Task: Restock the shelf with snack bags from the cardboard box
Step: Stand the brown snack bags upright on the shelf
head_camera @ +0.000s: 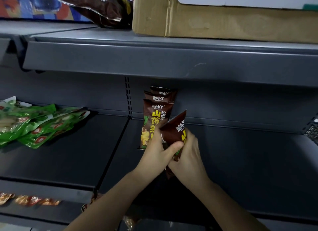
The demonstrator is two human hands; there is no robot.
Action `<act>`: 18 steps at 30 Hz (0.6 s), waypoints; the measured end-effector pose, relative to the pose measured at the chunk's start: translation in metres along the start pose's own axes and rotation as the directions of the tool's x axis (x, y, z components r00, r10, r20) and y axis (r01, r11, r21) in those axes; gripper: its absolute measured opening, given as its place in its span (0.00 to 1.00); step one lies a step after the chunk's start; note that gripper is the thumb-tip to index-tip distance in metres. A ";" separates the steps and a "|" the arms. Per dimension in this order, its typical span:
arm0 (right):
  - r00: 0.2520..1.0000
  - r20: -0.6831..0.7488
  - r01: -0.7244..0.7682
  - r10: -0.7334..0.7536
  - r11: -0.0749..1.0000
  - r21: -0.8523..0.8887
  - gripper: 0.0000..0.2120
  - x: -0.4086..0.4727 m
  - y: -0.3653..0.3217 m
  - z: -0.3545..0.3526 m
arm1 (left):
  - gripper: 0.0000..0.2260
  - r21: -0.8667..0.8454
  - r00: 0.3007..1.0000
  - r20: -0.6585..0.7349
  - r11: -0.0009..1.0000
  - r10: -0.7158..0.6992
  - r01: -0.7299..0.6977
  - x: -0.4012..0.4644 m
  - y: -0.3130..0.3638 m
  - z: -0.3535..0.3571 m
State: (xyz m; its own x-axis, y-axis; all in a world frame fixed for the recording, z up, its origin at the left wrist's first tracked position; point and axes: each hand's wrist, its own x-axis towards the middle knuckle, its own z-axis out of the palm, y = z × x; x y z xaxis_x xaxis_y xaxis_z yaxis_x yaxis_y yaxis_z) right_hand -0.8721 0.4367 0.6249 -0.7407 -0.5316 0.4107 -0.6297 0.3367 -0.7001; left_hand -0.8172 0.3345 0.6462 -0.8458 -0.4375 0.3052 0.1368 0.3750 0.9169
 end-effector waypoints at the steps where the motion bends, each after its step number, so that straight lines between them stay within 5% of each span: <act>1: 0.999 0.031 0.025 -0.025 0.999 -0.019 0.39 0.000 -0.001 0.000 | 0.25 -0.039 1.000 -0.006 0.999 -0.016 0.015 0.000 0.001 0.001; 6: 0.982 0.190 -0.013 -0.015 0.989 0.146 0.42 0.000 -0.002 -0.001 | 0.09 -0.234 0.983 -0.135 0.968 -0.124 0.090 0.008 0.011 -0.006; 10: 0.965 0.252 -0.170 0.075 0.910 0.378 0.34 0.000 0.002 0.003 | 0.04 -0.320 0.958 -0.174 0.933 -0.227 0.163 0.022 0.008 -0.018; 14: 0.946 0.268 -0.240 0.182 0.950 0.201 0.21 0.005 0.002 0.011 | 0.03 -0.322 0.951 -0.212 0.935 -0.224 0.149 0.036 0.003 -0.024; 18: 0.941 0.274 -0.202 0.197 0.979 -0.011 0.26 0.013 0.000 0.022 | 0.04 -0.307 0.938 -0.191 0.925 -0.291 0.224 0.050 -0.009 -0.024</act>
State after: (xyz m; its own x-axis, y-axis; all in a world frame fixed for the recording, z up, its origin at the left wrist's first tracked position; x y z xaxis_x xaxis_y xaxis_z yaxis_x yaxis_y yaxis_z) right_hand -0.8769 0.4129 0.6172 -0.7571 -0.6473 0.0883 -0.4697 0.4455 -0.7622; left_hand -0.8478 0.2894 0.6590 -0.7344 -0.6752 0.0687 0.0948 -0.0018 0.9955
